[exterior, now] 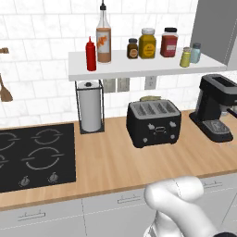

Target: Put the shaker and condiment bottle from the counter next to their counterparts in the cabinet.

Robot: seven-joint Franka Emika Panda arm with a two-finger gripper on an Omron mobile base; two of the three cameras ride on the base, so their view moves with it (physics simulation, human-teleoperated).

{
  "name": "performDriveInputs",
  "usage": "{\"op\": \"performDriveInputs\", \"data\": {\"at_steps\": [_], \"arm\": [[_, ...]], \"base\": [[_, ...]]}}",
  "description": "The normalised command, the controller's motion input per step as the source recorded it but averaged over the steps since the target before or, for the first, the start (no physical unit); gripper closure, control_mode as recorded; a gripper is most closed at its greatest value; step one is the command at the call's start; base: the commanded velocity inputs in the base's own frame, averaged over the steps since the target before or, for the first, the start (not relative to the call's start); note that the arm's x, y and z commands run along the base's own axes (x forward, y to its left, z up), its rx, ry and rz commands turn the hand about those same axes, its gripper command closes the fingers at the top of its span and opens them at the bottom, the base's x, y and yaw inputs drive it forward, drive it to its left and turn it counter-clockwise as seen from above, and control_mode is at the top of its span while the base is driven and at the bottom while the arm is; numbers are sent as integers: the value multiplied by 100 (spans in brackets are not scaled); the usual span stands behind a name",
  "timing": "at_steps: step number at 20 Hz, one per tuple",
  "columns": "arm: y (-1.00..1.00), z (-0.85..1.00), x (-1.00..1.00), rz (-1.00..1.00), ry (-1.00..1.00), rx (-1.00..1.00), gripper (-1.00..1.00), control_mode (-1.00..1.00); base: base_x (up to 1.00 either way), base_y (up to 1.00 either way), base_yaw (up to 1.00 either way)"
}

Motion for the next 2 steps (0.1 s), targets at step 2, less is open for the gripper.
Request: {"op": "performDriveInputs", "data": {"at_steps": [2], "arm": [[-54,64,-100,8,0,0,-100,-100]], "base": [[0,0,0]]}}
